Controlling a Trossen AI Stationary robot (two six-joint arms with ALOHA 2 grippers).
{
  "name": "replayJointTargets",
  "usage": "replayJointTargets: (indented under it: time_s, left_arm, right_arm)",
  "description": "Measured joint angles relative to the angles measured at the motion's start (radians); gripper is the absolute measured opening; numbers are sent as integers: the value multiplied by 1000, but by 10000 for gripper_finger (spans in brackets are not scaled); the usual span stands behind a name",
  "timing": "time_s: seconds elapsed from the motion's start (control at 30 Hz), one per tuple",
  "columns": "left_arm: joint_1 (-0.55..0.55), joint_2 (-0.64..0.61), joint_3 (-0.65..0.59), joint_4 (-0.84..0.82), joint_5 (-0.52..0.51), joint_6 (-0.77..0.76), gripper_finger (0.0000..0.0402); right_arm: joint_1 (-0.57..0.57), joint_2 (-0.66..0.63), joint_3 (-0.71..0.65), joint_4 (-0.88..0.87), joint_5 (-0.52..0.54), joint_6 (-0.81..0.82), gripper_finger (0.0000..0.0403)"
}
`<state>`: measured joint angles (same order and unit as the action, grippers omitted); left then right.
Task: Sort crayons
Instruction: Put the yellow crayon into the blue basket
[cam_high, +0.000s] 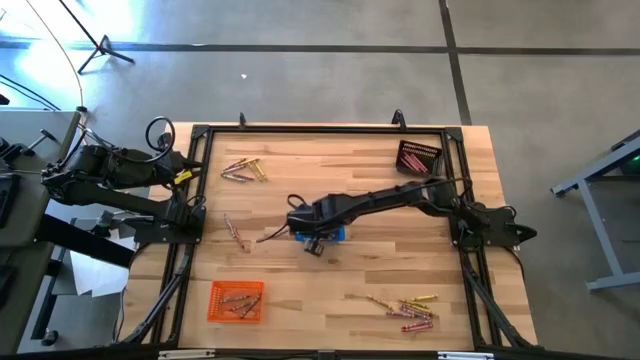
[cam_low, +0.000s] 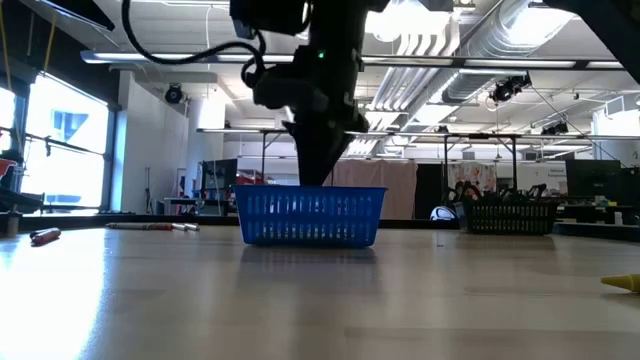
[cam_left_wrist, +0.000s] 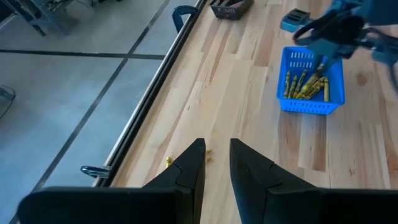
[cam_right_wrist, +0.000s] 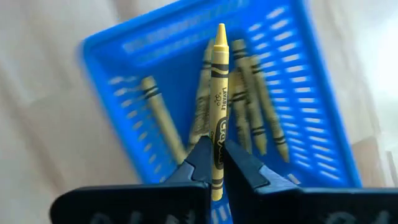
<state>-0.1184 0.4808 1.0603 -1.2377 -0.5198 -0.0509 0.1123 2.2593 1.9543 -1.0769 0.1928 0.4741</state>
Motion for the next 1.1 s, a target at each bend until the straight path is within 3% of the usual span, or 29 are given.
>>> replayJointTargets:
  time_s: [0.2, 0.37, 0.6, 0.73, 0.9, 1.1]
  left_arm:
    - [0, 0, 0, 0, 0, 0, 60]
    - [0, 0, 0, 0, 0, 1, 60]
    - [0, 0, 0, 0, 0, 1, 60]
    - [0, 0, 0, 1, 0, 1, 60]
    - [0, 0, 0, 1, 0, -18, 60]
    - [0, 0, 0, 1, 1, -44, 60]
  right_arm:
    - [-15, 0, -2, 6, 6, 15, 9]
    - [-23, 0, -2, 5, -52, 58, 15]
    - [-30, 0, 12, -36, -100, 104, 78]
    - [-31, 0, 81, -191, -104, 150, 113]
    - [-8, 0, 192, -468, -124, 253, 121]
    - [126, -3, 206, -488, -210, 311, 122]
